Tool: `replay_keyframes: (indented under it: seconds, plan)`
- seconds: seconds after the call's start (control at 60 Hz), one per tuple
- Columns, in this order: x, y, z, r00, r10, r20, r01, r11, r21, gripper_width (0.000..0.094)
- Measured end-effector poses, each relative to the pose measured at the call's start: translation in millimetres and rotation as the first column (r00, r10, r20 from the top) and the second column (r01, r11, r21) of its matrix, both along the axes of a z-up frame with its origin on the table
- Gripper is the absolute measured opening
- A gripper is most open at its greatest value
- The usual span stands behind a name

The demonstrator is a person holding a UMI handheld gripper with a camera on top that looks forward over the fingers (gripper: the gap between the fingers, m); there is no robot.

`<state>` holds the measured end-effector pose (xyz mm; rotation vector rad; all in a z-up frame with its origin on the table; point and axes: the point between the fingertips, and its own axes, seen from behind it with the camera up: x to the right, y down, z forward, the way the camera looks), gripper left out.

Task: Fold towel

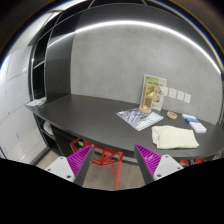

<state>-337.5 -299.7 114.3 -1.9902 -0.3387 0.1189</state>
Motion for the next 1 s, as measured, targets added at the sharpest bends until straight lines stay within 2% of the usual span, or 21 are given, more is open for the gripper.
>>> replay_keyframes:
  seconds: [0.183,0.45,0.683,0.733,0.8,0.867,0.967,0.983,1.0]
  plan:
    - [33.4,38.4,-4.9,0.999,-0.044,-0.005,0.044,0.999,-0.009,0.0832]
    - [138.4,153.1,-52.7,0.986,-0.152,0.066,0.155,0.987,-0.037,0.0809]
    - [205.2,240.7,-104.9,0.975,-0.17,0.141,0.184,0.979,-0.089,0.0776]
    - [208.4,245.0,-121.3,0.978,-0.156,0.139,0.174,0.976,-0.129,0.0732]
    - [198.2,250.9,-125.2,0.991,-0.123,0.059,0.131,0.981,-0.14,0.0571]
    - [200.5,249.6,-126.8,0.991,-0.128,0.037,0.133,0.978,-0.162,0.0503]
    - [207.8,249.7,-125.7,0.991,-0.105,0.085,0.118,0.98,-0.159,0.0298]
    - [209.7,251.1,-125.5,0.99,-0.105,0.093,0.118,0.981,-0.153,0.0306]
    - [212.4,252.5,-125.5,0.989,-0.107,0.102,0.122,0.982,-0.147,0.024]
